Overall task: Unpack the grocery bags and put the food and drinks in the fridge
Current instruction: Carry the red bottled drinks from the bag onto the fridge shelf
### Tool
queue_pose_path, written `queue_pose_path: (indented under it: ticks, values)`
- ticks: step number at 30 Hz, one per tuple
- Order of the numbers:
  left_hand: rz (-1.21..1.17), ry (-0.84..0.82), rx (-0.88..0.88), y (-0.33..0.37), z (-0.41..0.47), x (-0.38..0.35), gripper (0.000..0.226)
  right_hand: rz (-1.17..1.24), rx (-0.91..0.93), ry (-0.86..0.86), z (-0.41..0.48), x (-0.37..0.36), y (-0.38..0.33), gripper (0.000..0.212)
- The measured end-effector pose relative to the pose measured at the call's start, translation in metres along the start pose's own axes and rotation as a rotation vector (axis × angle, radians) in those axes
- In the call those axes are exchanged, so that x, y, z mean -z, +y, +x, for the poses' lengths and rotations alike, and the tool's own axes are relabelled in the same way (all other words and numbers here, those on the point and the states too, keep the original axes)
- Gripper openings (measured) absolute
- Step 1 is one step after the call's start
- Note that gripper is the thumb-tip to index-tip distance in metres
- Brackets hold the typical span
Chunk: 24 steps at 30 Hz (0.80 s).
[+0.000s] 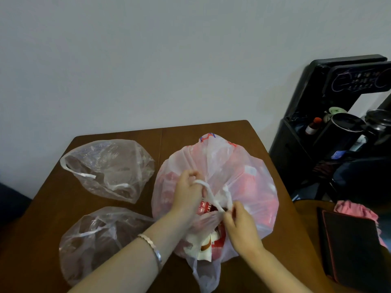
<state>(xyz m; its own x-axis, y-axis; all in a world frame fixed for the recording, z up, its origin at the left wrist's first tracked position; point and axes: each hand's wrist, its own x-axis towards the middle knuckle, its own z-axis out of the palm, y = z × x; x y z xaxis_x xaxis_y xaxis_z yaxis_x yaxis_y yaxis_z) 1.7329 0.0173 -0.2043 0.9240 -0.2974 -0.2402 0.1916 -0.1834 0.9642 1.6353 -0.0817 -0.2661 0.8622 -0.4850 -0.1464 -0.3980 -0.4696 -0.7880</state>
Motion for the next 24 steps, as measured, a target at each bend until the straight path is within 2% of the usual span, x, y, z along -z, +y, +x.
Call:
queue_pose_path:
  ticks: [1, 2, 3, 4, 7, 8, 9, 10, 12, 14, 15, 17, 18, 19, 21, 22, 23, 24]
  values:
    - [-0.11, -0.019, 0.13, -0.002, 0.006, 0.002, 0.008, 0.029, -0.018, -0.055, -0.001, 0.003, -0.001, 0.011]
    - [-0.115, -0.072, 0.203, -0.007, 0.01, 0.005, 0.011, 0.074, -0.033, -0.116, -0.002, 0.006, -0.002, 0.009]
    - [-0.023, -0.108, 0.2, -0.014, 0.011, 0.011, 0.019, 0.141, -0.051, -0.169, -0.004, 0.009, -0.004, 0.013]
    - [0.149, -0.153, 0.122, -0.021, 0.008, 0.017, 0.032, 0.201, -0.067, -0.198, -0.005, 0.012, -0.005, 0.021]
    - [0.982, -0.534, -0.382, -0.043, -0.002, 0.028, 0.061, 0.308, -0.061, -0.102, -0.006, 0.018, -0.008, 0.033]
    - [1.196, -0.577, -0.529, -0.046, -0.006, 0.028, 0.064, 0.34, -0.066, -0.037, -0.006, 0.019, -0.009, 0.033]
    - [1.315, -0.537, -0.657, -0.053, -0.006, 0.028, 0.06, 0.371, -0.077, 0.028, -0.007, 0.018, -0.01, 0.033]
    - [1.312, -0.438, -0.717, -0.058, -0.006, 0.028, 0.046, 0.394, -0.085, 0.093, -0.008, 0.017, -0.011, 0.031]
    - [1.212, -0.235, -0.694, -0.065, -0.004, 0.026, 0.014, 0.429, -0.092, 0.244, -0.009, 0.021, -0.015, 0.028]
    - [1.055, -0.043, -0.555, -0.058, 0.004, 0.028, 0.01, 0.463, -0.152, 0.438, -0.005, 0.037, -0.013, 0.028]
    - [0.912, 0.074, -0.428, -0.05, 0.008, 0.032, 0.008, 0.494, -0.211, 0.519, 0.001, 0.049, -0.01, 0.031]
    - [0.458, 0.226, -0.202, -0.029, 0.017, 0.042, 0.011, 0.571, -0.355, 0.593, 0.015, 0.074, -0.002, 0.041]
    - [0.257, 0.225, -0.212, -0.019, 0.023, 0.049, 0.016, 0.575, -0.419, 0.588, 0.019, 0.083, 0.001, 0.048]
    - [0.164, 0.112, -0.263, -0.011, 0.024, 0.058, 0.022, 0.528, -0.454, 0.572, 0.022, 0.087, 0.002, 0.055]
    - [0.151, -0.375, -0.31, -0.005, 0.027, 0.067, 0.03, 0.273, -0.381, 0.551, 0.019, 0.084, -0.005, 0.068]
    - [0.26, -0.589, -0.288, -0.007, 0.026, 0.067, 0.029, 0.11, -0.249, 0.558, 0.016, 0.078, -0.011, 0.072]
    - [0.453, -0.715, -0.253, -0.008, 0.022, 0.068, 0.027, -0.06, -0.036, 0.559, 0.015, 0.069, -0.012, 0.074]
    - [0.624, -0.785, -0.184, -0.005, 0.016, 0.067, 0.027, -0.225, 0.261, 0.519, 0.017, 0.061, -0.014, 0.073]
